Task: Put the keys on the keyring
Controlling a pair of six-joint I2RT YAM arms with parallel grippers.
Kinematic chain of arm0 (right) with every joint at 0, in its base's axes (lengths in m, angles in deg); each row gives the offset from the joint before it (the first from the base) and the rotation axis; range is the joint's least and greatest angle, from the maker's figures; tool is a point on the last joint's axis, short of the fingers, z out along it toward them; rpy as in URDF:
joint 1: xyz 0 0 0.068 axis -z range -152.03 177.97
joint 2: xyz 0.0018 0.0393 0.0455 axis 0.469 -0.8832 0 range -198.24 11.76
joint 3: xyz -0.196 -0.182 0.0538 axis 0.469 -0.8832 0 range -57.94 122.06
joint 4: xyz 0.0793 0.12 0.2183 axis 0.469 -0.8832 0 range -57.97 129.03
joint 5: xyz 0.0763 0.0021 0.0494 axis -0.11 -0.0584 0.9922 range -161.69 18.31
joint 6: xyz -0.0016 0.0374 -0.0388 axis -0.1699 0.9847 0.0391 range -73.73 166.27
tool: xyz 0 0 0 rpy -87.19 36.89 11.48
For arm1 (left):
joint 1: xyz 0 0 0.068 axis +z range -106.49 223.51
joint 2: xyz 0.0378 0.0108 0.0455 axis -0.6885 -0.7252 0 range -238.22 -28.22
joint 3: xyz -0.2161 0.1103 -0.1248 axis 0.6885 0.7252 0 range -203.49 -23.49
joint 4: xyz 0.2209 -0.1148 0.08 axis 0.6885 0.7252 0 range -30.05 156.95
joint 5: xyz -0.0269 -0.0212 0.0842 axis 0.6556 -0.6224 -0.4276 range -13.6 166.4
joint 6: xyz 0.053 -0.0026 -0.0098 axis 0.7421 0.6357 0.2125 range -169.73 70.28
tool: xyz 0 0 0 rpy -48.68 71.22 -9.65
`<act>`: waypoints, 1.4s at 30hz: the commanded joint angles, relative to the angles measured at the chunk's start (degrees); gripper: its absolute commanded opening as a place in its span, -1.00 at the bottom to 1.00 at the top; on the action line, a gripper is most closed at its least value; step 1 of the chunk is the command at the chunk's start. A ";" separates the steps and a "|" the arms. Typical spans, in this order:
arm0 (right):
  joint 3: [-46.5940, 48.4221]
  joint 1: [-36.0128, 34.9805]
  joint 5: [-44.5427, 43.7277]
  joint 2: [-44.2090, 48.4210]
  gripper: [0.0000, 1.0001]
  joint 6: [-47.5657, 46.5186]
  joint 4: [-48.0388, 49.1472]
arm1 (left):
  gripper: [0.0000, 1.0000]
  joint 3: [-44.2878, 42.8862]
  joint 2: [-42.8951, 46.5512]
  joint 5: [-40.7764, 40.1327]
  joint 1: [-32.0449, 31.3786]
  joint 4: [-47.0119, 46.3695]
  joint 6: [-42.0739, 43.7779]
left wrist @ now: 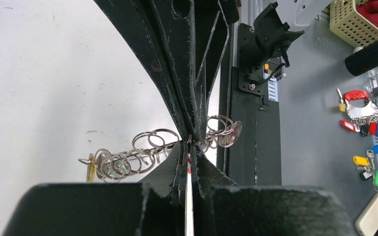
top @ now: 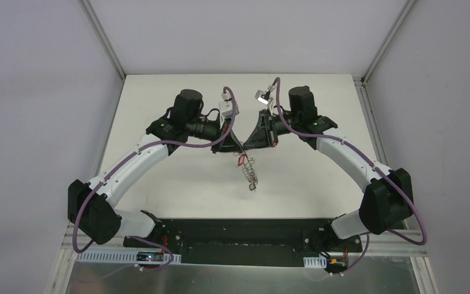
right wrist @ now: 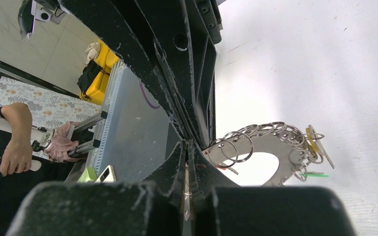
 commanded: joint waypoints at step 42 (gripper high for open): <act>-1.30 -3.85 -3.86 1.16 -0.90 -10.95 -5.72 | -1.00 -7.01 0.16 -3.65 0.61 5.18 -2.20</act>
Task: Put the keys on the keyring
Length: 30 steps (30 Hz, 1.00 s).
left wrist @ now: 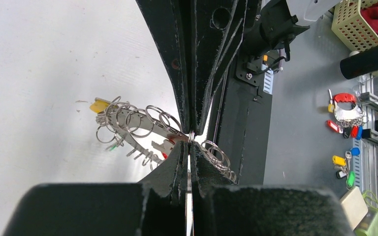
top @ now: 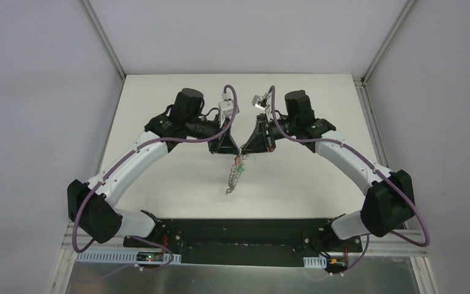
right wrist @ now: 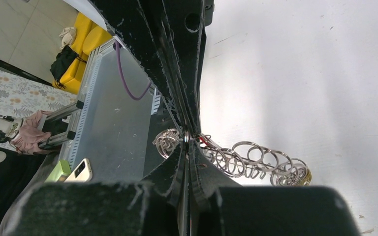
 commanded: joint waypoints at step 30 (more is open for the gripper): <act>6.64 -0.59 -2.16 0.85 -0.38 -8.14 -10.25 | -1.00 -4.67 0.59 1.03 -0.09 5.49 4.35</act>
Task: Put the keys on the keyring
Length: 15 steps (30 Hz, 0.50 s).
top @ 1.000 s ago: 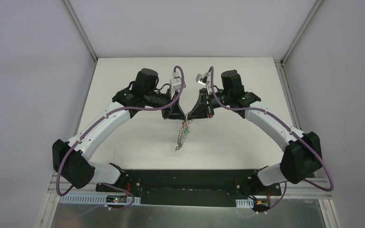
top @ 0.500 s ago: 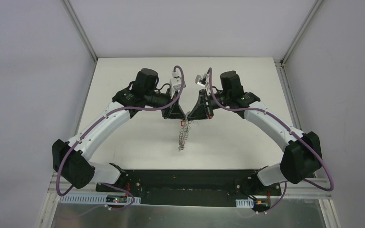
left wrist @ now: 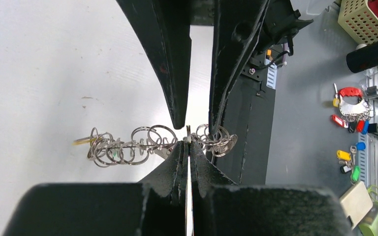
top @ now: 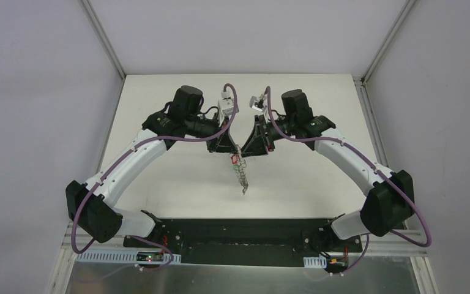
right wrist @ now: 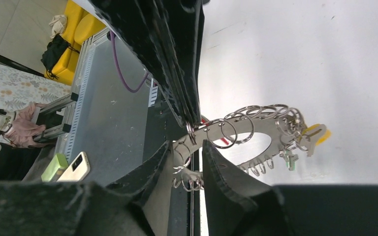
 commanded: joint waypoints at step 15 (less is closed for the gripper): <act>3.80 -0.12 1.96 0.17 -0.35 -0.10 0.68 | -1.00 -0.42 0.86 3.46 -0.62 -0.48 -1.27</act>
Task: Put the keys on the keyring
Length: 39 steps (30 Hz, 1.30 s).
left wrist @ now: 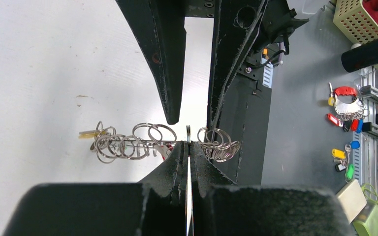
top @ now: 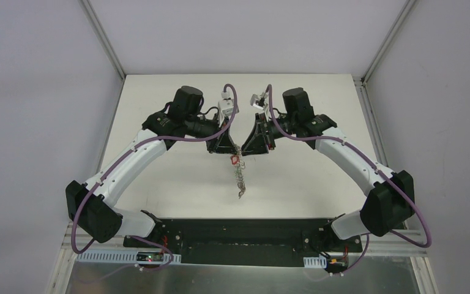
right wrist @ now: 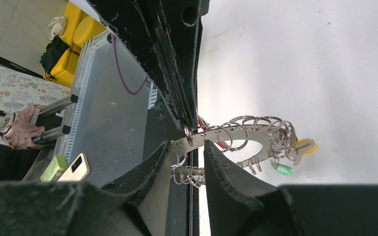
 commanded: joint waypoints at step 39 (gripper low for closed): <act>3.93 -1.37 3.41 -2.89 -1.00 3.33 3.10 | -1.00 0.83 0.79 3.03 -0.77 -2.93 -0.63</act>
